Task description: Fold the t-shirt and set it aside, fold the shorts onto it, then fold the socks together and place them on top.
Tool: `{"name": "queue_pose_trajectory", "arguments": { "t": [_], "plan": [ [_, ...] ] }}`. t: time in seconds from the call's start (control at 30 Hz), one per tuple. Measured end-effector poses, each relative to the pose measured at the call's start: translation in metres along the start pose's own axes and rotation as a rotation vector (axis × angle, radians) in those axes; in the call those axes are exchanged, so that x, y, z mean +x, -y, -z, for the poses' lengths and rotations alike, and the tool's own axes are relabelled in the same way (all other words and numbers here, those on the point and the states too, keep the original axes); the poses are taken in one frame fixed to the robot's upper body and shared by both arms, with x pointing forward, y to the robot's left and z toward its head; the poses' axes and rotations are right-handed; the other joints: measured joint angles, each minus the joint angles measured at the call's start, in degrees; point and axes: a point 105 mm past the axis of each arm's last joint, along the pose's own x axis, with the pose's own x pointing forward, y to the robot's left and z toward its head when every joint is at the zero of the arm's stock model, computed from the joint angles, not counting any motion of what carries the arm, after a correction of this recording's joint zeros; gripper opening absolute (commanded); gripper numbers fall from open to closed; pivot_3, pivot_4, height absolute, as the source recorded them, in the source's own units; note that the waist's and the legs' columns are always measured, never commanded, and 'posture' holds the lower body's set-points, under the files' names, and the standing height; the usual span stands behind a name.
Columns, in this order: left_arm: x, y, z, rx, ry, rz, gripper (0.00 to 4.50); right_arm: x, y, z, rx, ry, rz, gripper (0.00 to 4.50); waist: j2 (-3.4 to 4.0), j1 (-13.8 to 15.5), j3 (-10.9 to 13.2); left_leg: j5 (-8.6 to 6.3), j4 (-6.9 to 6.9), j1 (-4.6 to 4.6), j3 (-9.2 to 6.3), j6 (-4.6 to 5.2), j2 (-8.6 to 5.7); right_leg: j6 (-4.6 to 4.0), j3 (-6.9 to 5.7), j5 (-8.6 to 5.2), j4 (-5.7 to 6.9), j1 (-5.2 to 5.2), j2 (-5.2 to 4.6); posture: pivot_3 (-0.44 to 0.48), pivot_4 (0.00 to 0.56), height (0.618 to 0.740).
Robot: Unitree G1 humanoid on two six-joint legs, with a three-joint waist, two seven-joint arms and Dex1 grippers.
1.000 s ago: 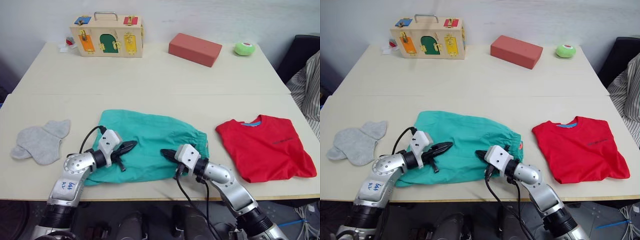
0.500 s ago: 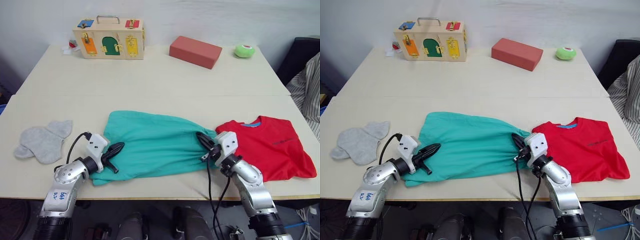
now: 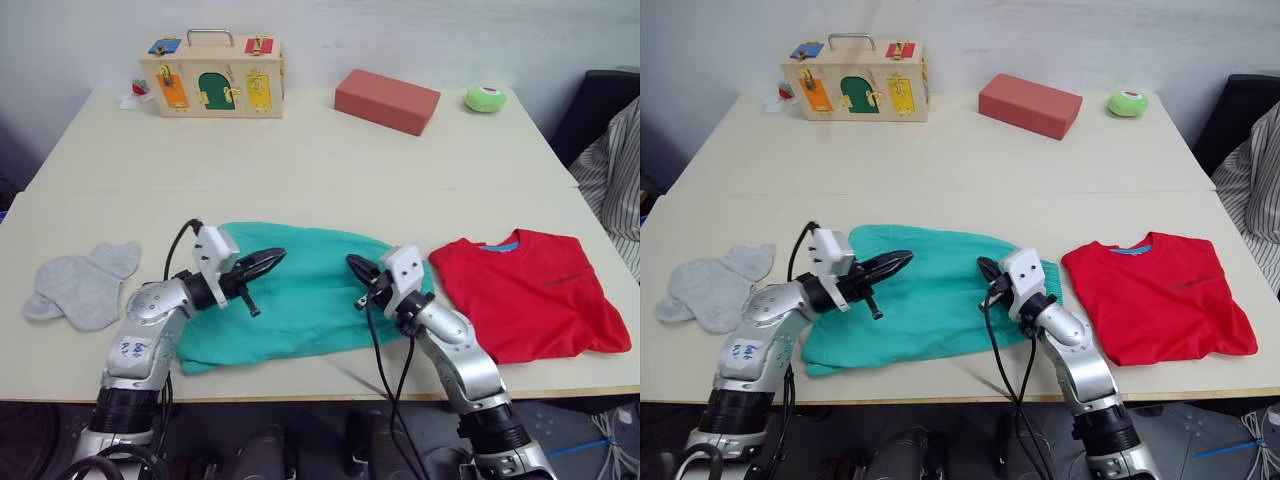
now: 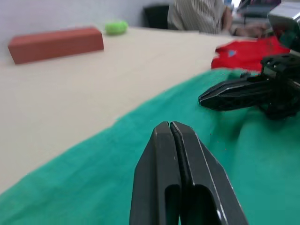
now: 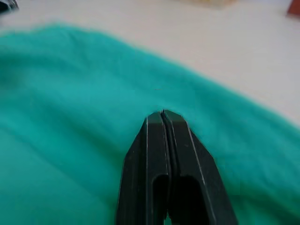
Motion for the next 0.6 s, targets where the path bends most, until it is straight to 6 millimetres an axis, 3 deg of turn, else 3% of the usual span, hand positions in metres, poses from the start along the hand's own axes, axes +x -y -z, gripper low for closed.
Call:
{"name": "queue_pose_trajectory", "arguments": {
  "t": [0.1,0.3,0.37,0.47,0.6],
  "plan": [
    [0.000,-0.005,0.025,-0.054,-0.062,-0.037,0.03,-0.004,0.008,0.000,-0.011,0.006,0.039,0.01,0.00,-0.03,0.00,0.00,0.00,-0.03,0.00,0.00,0.04,0.01,-0.01,0.00,-0.04,0.00,0.03,0.000,0.150,0.740],
    [-0.005,-0.006,0.031,-0.025,-0.019,-0.020,0.01,-0.036,0.018,-0.003,0.105,0.122,0.048,0.17,-0.03,0.17,-0.01,-0.01,-0.01,0.02,-0.04,0.01,0.04,0.03,-0.03,0.01,-0.36,0.09,0.01,0.000,0.150,0.740],
    [-0.006,-0.002,0.030,-0.025,0.006,0.024,0.00,-0.055,0.015,-0.019,0.257,0.205,-0.002,0.58,0.00,0.25,0.00,-0.02,-0.03,0.01,-0.09,0.02,0.06,0.03,-0.03,0.01,-0.36,0.08,-0.01,0.000,0.150,0.740],
    [-0.001,0.015,0.021,-0.029,0.078,0.148,0.00,-0.094,0.013,-0.041,0.413,0.206,-0.077,1.61,0.01,0.60,0.01,-0.06,-0.03,-0.04,-0.19,0.10,0.05,0.03,-0.05,0.01,-0.44,0.10,-0.08,0.000,0.150,0.740],
    [0.005,0.024,0.006,0.013,0.122,0.260,0.00,-0.138,0.014,-0.044,0.608,0.084,-0.042,2.95,-0.08,1.25,-0.03,-0.11,-0.04,-0.01,-0.22,0.14,0.05,0.02,-0.07,0.01,-0.45,0.13,-0.08,0.000,0.150,0.740]
  ]
}}
